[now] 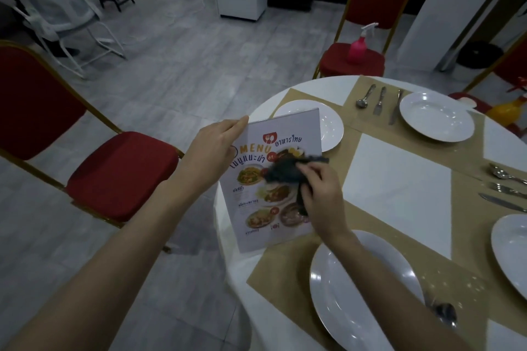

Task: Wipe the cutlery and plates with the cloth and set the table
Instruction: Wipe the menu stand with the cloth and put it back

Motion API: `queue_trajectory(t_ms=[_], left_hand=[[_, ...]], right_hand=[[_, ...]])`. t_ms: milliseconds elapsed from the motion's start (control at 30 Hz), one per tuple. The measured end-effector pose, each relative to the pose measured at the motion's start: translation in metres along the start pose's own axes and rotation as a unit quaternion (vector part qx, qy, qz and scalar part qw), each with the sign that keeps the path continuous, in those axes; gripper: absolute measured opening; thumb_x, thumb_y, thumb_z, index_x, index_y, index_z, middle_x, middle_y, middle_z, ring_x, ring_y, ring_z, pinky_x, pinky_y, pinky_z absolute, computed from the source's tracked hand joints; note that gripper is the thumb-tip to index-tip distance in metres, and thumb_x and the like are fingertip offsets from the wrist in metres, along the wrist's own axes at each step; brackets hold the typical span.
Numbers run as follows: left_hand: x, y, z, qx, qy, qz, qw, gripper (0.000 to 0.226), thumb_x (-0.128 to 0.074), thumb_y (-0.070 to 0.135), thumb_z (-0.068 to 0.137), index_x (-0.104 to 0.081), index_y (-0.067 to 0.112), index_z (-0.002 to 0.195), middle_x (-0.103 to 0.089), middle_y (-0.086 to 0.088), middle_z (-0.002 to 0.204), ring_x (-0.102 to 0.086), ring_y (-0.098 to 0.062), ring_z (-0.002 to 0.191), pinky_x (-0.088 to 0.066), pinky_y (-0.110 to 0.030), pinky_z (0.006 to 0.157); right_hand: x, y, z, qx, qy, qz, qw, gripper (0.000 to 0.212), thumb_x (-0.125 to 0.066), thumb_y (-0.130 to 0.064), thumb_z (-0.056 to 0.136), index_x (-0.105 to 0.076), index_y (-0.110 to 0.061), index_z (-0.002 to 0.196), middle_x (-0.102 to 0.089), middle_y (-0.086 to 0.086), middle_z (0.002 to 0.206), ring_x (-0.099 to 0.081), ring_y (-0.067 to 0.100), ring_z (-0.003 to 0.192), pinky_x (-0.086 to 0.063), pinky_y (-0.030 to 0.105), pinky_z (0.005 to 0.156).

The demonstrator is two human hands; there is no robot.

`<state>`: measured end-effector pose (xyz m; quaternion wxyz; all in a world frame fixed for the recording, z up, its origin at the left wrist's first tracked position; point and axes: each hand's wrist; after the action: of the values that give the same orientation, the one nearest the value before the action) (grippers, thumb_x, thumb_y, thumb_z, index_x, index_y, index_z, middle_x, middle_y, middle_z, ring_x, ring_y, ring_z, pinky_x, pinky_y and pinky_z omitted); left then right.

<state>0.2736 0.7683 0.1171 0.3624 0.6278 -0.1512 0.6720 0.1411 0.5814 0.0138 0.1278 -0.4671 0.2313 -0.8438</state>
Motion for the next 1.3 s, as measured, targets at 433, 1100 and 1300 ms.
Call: queue_trajectory(t_ms=[433, 1100, 1300], left_hand=[[-0.002, 0.004, -0.006, -0.014, 0.035, -0.023, 0.999, 0.058, -0.053, -0.008, 0.088, -0.039, 0.002, 0.143, -0.054, -0.019, 0.136, -0.053, -0.034, 0.119, -0.042, -0.041, 0.100], [0.000, 0.015, -0.022, 0.003, 0.051, -0.036, 0.998, 0.054, -0.053, -0.004, 0.089, -0.042, 0.005, 0.142, -0.055, -0.015, 0.134, -0.052, -0.031, 0.119, -0.039, -0.042, 0.105], [-0.001, 0.024, -0.022, -0.012, 0.056, -0.025, 0.998, 0.055, -0.053, -0.006, 0.088, -0.044, 0.005, 0.141, -0.058, -0.015, 0.132, -0.054, -0.031, 0.117, -0.040, -0.043, 0.103]], right_hand=[[-0.032, -0.004, -0.075, 0.040, -0.128, -0.005, 0.991, 0.031, -0.073, 0.008, 0.072, -0.069, 0.004, 0.103, -0.065, 0.021, 0.101, -0.065, 0.036, 0.084, -0.059, 0.042, 0.067], [-0.015, -0.007, -0.048, 0.008, -0.087, 0.042, 0.995, 0.031, -0.067, -0.003, 0.084, -0.064, -0.001, 0.115, -0.059, 0.012, 0.111, -0.057, 0.024, 0.101, -0.057, 0.038, 0.084], [0.008, -0.023, 0.020, -0.031, 0.088, 0.051, 0.994, 0.034, -0.062, 0.004, 0.083, -0.064, -0.004, 0.116, -0.058, 0.010, 0.109, -0.053, 0.020, 0.101, -0.043, 0.022, 0.093]])
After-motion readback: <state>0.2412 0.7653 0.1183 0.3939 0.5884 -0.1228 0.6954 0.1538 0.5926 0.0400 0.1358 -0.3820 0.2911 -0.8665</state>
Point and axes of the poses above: each hand's wrist, its own z-axis towards the middle knuckle, its own x-axis out of the back of the hand, y = z × x
